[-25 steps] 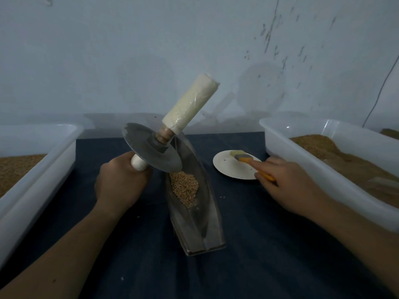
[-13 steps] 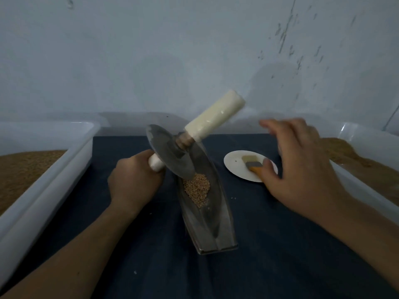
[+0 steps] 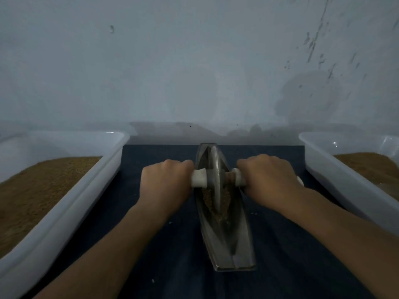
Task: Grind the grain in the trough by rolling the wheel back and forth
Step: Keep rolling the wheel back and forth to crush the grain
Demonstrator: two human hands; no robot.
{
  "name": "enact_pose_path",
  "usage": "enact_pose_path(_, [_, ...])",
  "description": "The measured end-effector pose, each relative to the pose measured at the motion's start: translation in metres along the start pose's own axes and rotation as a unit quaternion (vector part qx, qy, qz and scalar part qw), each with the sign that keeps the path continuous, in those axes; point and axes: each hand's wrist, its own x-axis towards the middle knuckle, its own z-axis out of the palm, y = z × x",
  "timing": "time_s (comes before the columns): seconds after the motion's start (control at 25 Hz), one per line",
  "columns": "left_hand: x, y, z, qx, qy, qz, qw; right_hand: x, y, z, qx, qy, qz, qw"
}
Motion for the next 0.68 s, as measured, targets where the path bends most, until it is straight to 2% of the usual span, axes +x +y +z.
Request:
enact_pose_path(0.16, [0.017, -0.001, 0.021, 0.03, -0.032, -0.031, 0.999, 0.027, 0.007, 0.024, 0.001, 0.045, -0.003, 0.999])
enact_pose_path(0.36, [0.042, 0.001, 0.002, 0.007, -0.112, -0.019, 0.994, 0.036, 0.006, 0.018, 0.02, 0.002, 0.04, 0.999])
enact_pose_path(0.44, [0.027, -0.001, -0.007, -0.003, -0.117, -0.002, 0.993, 0.013, 0.006, 0.016, 0.011, 0.005, 0.017, 1.0])
enact_pose_path(0.6, [-0.004, -0.009, -0.017, -0.015, -0.134, 0.023, 0.991, -0.021, 0.007, 0.004, -0.053, 0.093, -0.063, 0.992])
enact_pose_path(0.68, [-0.001, -0.008, -0.012, -0.017, -0.128, 0.019, 0.991, -0.017, 0.008, 0.005, -0.035, 0.088, -0.079, 0.992])
